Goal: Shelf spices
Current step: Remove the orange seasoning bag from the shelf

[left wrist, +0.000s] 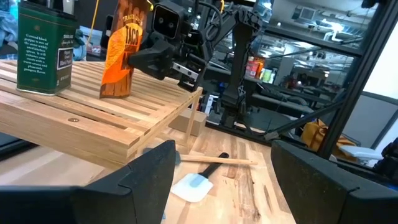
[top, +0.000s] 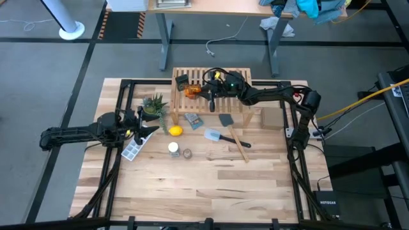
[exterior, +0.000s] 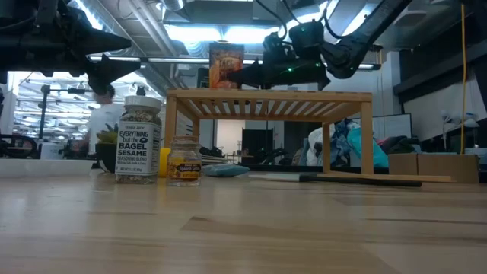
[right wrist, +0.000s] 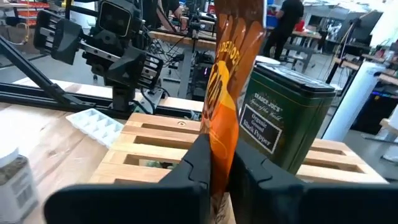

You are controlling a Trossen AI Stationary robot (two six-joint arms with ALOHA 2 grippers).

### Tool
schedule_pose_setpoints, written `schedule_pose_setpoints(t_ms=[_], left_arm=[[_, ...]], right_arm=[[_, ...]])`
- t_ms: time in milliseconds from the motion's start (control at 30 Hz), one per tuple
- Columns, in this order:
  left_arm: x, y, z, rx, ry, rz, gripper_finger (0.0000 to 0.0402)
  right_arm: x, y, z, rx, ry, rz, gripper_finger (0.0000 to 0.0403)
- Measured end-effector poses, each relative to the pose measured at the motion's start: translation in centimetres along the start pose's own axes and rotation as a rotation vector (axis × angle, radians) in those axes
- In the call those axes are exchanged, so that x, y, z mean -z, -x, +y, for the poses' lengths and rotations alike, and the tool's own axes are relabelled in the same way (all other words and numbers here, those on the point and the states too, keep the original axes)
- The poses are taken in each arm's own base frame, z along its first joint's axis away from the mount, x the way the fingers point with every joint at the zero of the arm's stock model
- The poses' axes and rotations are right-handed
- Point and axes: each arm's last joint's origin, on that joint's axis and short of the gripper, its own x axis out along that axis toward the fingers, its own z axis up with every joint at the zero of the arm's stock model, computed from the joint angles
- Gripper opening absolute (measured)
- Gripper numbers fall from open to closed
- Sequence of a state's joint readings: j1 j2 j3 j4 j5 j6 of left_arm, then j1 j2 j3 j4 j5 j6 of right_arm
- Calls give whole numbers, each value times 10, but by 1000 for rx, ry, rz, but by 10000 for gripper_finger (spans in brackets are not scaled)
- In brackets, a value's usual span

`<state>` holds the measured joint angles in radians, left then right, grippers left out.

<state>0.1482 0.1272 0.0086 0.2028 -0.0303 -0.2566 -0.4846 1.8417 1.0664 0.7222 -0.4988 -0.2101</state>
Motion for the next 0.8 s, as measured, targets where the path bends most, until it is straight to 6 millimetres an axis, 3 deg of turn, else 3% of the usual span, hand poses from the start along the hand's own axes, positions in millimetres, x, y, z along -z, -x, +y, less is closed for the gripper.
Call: schedule_pose_setpoints(t_ms=[133, 400, 600, 800], left_arm=[[0, 0, 0, 0, 5, 0, 258], [0, 0, 0, -1, 2, 4, 258], [1, 0, 0, -2, 2, 8, 258], [1, 0, 0, -3, -3, 11, 258]], right_arm=[[-7, 5, 2, -11, -55, 43, 43], [-24, 25, 13, -116, -114, 124, 28], [-27, 43, 48, -88, -129, 161, 28], [-22, 56, 104, -18, -131, 163, 28]])
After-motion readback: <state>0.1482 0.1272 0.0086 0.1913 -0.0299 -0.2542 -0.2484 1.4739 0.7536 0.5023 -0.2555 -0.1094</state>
